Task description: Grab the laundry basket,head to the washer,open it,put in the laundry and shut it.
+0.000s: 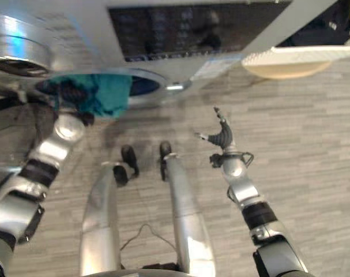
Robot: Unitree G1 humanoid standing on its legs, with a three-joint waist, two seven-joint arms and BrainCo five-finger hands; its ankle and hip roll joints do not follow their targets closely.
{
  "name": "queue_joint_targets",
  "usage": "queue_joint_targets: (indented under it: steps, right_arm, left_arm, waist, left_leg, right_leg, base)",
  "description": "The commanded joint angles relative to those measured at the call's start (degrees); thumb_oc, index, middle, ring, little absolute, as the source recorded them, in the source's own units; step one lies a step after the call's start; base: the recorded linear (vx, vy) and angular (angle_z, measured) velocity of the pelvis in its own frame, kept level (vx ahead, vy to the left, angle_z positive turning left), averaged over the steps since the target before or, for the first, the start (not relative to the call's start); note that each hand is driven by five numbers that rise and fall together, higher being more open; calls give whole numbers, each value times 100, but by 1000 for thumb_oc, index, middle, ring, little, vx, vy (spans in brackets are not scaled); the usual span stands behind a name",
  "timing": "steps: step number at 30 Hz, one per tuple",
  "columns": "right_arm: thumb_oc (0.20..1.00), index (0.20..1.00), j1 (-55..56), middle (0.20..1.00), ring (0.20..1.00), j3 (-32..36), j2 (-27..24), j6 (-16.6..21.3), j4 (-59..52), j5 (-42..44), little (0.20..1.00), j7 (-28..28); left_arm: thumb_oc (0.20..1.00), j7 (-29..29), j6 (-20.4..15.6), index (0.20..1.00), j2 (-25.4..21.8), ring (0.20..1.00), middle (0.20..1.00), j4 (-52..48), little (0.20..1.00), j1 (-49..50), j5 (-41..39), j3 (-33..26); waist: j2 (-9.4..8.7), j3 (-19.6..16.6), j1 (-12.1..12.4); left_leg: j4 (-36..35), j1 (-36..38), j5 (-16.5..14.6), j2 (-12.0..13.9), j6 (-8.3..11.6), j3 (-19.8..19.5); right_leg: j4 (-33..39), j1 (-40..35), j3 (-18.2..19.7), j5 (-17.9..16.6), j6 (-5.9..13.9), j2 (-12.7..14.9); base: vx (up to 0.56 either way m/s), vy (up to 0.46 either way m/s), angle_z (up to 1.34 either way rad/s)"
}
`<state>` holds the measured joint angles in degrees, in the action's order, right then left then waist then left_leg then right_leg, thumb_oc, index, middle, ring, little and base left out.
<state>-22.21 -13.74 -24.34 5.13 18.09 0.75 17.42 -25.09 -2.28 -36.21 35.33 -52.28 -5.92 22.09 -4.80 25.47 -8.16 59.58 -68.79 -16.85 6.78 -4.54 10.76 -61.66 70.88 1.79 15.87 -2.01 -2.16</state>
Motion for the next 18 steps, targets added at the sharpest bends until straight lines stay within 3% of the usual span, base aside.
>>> queue_joint_targets:
  steps: [1,2,4,7,8,11,18]
  right_arm:
    - [1000,1000,748,1000,1000,1,-168,523,-601,209,1000,35]
    - [1000,1000,740,1000,1000,14,-160,521,-606,210,1000,32]
    - [1000,1000,782,1000,1000,-16,-261,690,-727,315,1000,-13]
    - [1000,1000,813,1000,1000,-29,-306,795,-803,407,1000,-47]
    - [1000,1000,798,1000,1000,-96,-382,805,-803,471,1000,-85]
    - [1000,1000,766,1000,1000,-146,-448,790,-762,528,1000,-100]
    - [1000,1000,1027,1000,1000,-150,-653,749,-772,519,1000,-274]
  left_arm:
    - [200,-567,-243,200,-359,200,200,507,200,-858,58,104]
    - [200,-566,-257,200,-361,200,200,543,200,-904,46,132]
    - [200,-686,-200,200,-794,200,200,1024,200,-1799,190,579]
    - [200,-662,-202,200,-924,200,200,1341,200,-2252,106,822]
    - [1000,-579,-136,1000,-1042,1000,1000,1716,1000,-2642,55,1043]
    - [1000,-393,-32,1000,-1100,1000,1000,2120,1000,-2966,84,1307]
    - [1000,58,74,1000,-717,1000,1000,2221,1000,-2520,618,1413]
  waist:
    - [432,-615,-209]
    - [429,-613,-201]
    - [487,-565,-298]
    - [503,-525,-348]
    - [527,-507,-388]
    - [543,-464,-400]
    - [482,-514,-354]
  left_leg:
    - [148,-229,-268,353,193,-626]
    - [169,-256,-277,354,192,-632]
    - [440,-505,-378,360,134,-682]
    - [621,-687,-458,391,104,-736]
    - [776,-812,-507,401,95,-767]
    - [943,-918,-549,403,84,-813]
    - [1149,-849,-613,377,108,-878]
  right_leg:
    - [432,-9,37,164,275,168]
    - [413,14,32,173,275,169]
    - [245,240,59,184,286,110]
    - [124,392,41,234,294,75]
    - [44,485,29,265,303,35]
    - [-70,562,-5,293,287,26]
    - [-237,479,-112,428,196,29]
  base:
    - [43,8,-10]
    - [43,6,-10]
    - [37,0,-12]
    - [44,-12,-7]
    - [45,-24,-5]
    - [27,-13,-2]
    - [21,-35,3]
